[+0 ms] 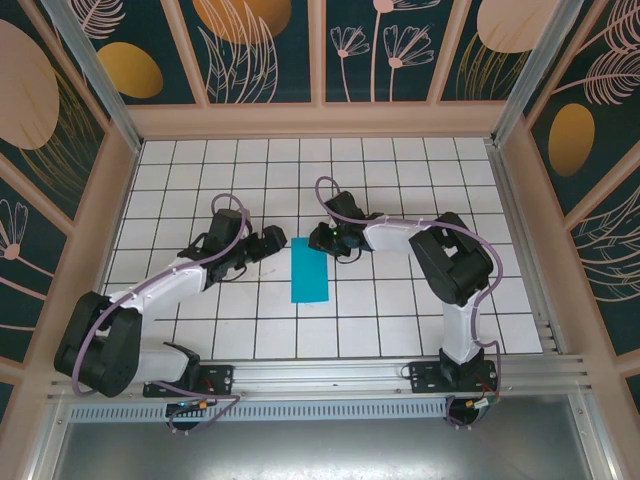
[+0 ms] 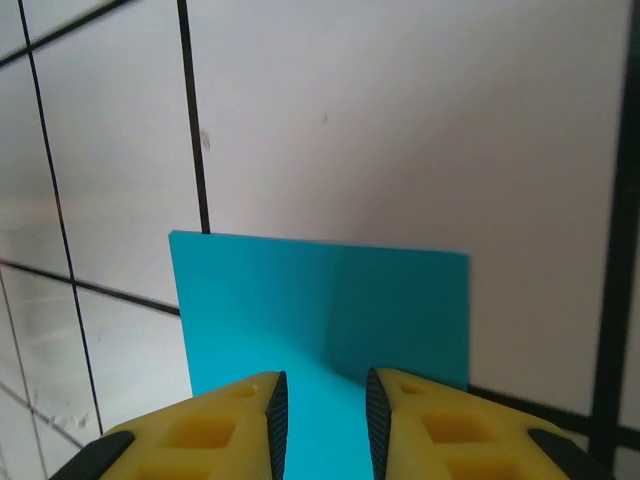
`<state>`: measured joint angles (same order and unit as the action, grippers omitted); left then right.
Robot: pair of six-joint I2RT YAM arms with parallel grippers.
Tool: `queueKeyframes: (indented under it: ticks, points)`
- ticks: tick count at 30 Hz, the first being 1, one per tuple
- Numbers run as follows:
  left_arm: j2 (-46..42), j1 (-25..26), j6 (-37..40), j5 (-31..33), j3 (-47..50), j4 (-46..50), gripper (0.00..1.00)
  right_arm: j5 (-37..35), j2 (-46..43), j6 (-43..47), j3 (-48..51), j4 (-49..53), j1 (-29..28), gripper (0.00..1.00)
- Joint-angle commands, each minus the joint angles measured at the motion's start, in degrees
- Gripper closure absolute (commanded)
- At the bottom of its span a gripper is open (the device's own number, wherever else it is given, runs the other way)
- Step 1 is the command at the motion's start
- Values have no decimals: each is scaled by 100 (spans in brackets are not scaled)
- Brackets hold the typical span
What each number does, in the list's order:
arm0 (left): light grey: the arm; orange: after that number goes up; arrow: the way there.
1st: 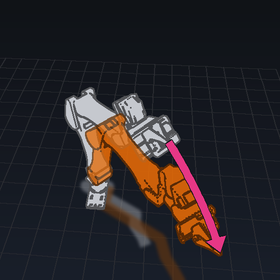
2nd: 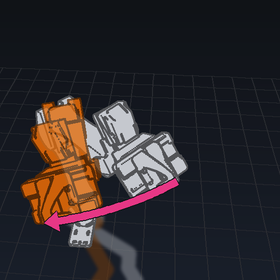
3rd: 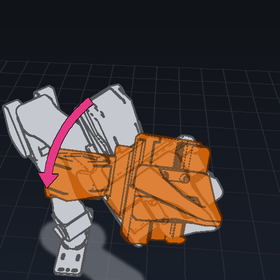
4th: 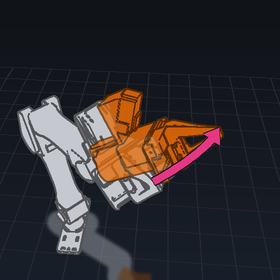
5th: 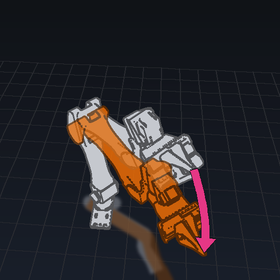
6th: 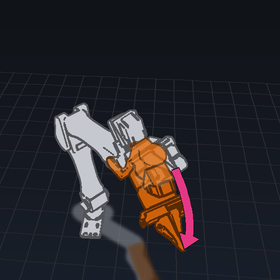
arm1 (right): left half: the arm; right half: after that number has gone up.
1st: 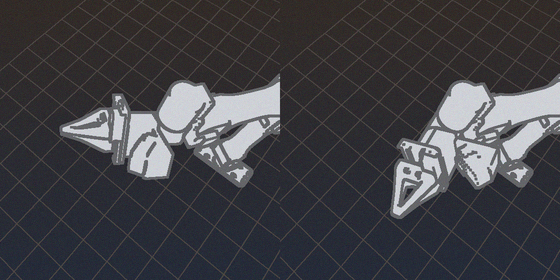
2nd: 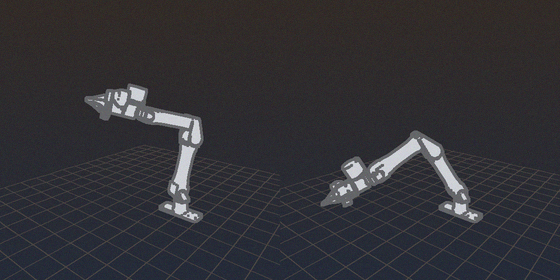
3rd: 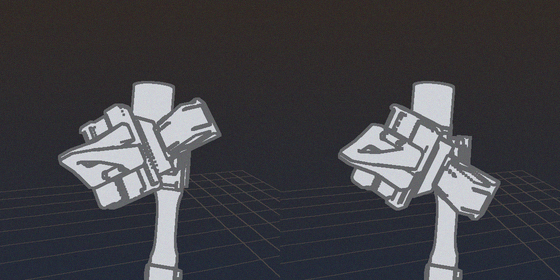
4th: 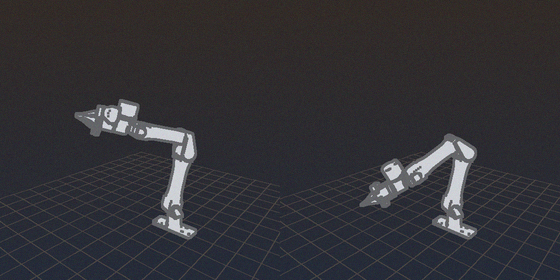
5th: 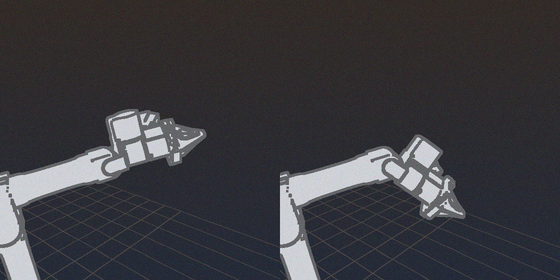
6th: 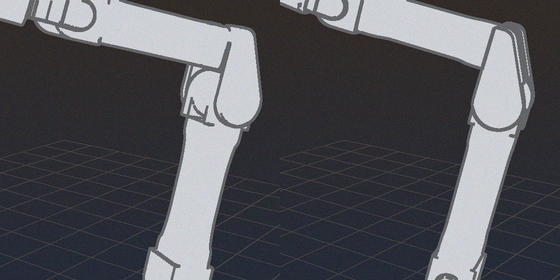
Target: Fold a paper plane with a square sheet of paper (pick it up from the middle)
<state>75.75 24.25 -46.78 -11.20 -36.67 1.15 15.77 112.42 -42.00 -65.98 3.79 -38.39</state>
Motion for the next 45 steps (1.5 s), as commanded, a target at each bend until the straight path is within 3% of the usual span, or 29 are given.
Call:
queueKeyframes:
  ticks: [1, 8, 18, 30, 42, 45]
  points:
    - [-105, -17, -166, -472, 221, -114, 1, -479, 29, -77, 44, 397, 99, 69]
    - [-400, 166, -663, -1173, 824, -634, 1, -745, -110, -354, 449, 321, 184, 69]
    - [-442, 809, -1114, -1132, 944, -489, 7, -577, -69, -400, 730, 52, 249, 69]
    - [298, 1278, -1501, -789, 433, -60, 35, -150, 78, -254, 1011, -295, 316, 70]
    - [892, 1501, -1588, -744, 232, -27, 35, -78, 171, -186, 1254, -502, 390, 71]
    - [969, 1552, -1628, -842, 228, -150, 40, -61, 204, -147, 1269, -518, 403, 71]
